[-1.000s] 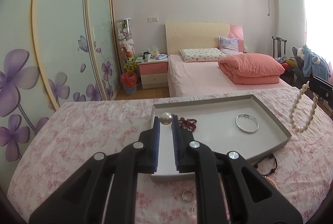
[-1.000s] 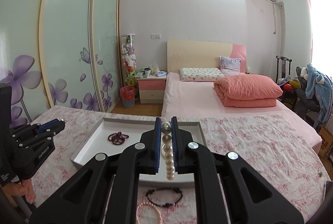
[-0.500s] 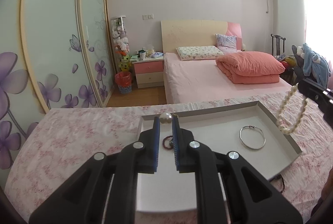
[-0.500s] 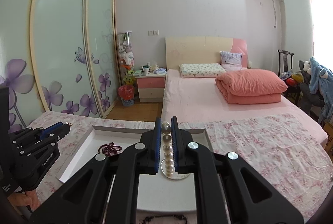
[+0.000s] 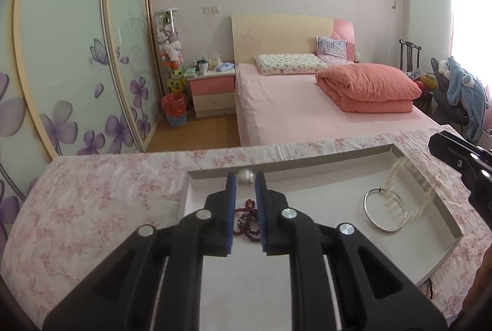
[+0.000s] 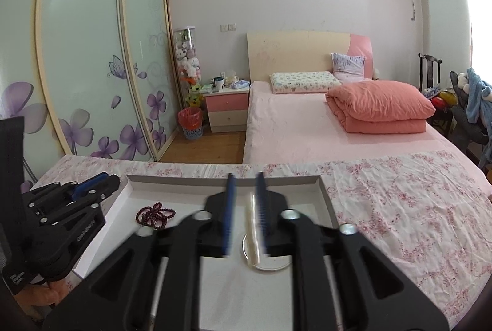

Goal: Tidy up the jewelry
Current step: 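Open the left tool beside the red beads while the right tool drops the pearl bracelet in the tray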

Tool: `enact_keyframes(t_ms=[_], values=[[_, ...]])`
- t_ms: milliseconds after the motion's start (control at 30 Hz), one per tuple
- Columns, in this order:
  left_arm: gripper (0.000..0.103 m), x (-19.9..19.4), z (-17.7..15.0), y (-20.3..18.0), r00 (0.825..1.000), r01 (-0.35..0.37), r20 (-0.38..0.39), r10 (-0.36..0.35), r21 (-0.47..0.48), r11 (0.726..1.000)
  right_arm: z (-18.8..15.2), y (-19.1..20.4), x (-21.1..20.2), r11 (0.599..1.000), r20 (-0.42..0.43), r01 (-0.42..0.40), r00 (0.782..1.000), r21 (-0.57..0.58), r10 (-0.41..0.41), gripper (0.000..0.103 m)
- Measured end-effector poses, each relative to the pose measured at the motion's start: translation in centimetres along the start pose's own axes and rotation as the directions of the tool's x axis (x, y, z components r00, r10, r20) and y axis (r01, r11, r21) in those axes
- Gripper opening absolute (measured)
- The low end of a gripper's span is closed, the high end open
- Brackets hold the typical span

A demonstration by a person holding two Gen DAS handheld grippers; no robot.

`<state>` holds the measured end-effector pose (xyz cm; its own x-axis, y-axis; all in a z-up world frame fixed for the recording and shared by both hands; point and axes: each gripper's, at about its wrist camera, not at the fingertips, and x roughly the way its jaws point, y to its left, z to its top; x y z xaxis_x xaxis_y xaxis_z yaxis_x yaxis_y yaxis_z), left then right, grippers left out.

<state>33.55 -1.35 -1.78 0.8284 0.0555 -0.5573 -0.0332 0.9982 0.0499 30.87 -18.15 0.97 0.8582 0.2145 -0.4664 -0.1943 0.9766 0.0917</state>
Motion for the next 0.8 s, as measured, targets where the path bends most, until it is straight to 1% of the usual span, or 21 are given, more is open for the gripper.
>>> enact_keyframes(t_ms=[33, 67, 300, 533, 800], values=[[0.022, 0.3, -0.1, 0.1, 1.0, 0.004, -0.009, -0.004, -0.006, 1.0, 0.0, 0.0, 0.0, 1.0, 0.001, 0.002, 1.0, 0.002, -0.002, 0.039], [0.025, 0.4, -0.2, 0.3, 1.0, 0.004, -0.015, -0.004, -0.016, 1.0, -0.2, -0.1, -0.1, 1.0, 0.007, 0.004, 1.0, 0.003, -0.004, 0.04], [0.025, 0.0, -0.7, 2.3, 0.999, -0.016, -0.029, 0.014, -0.064, 0.998, -0.6, -0.7, -0.9, 1.0, 0.008, 0.022, 1.0, 0.013, -0.022, 0.04], [0.026, -1.2, -1.4, 3.7, 0.999, -0.04, -0.034, 0.038, -0.077, 0.996, -1.2, -0.8, -1.8, 1.0, 0.003, 0.023, 1.0, 0.004, -0.023, 0.04], [0.026, -3.3, -3.5, 4.6, 0.998, -0.028, -0.054, 0.023, -0.088, 0.996, -2.4, -0.7, -3.3, 1.0, -0.012, 0.018, 1.0, 0.0, -0.018, 0.04]])
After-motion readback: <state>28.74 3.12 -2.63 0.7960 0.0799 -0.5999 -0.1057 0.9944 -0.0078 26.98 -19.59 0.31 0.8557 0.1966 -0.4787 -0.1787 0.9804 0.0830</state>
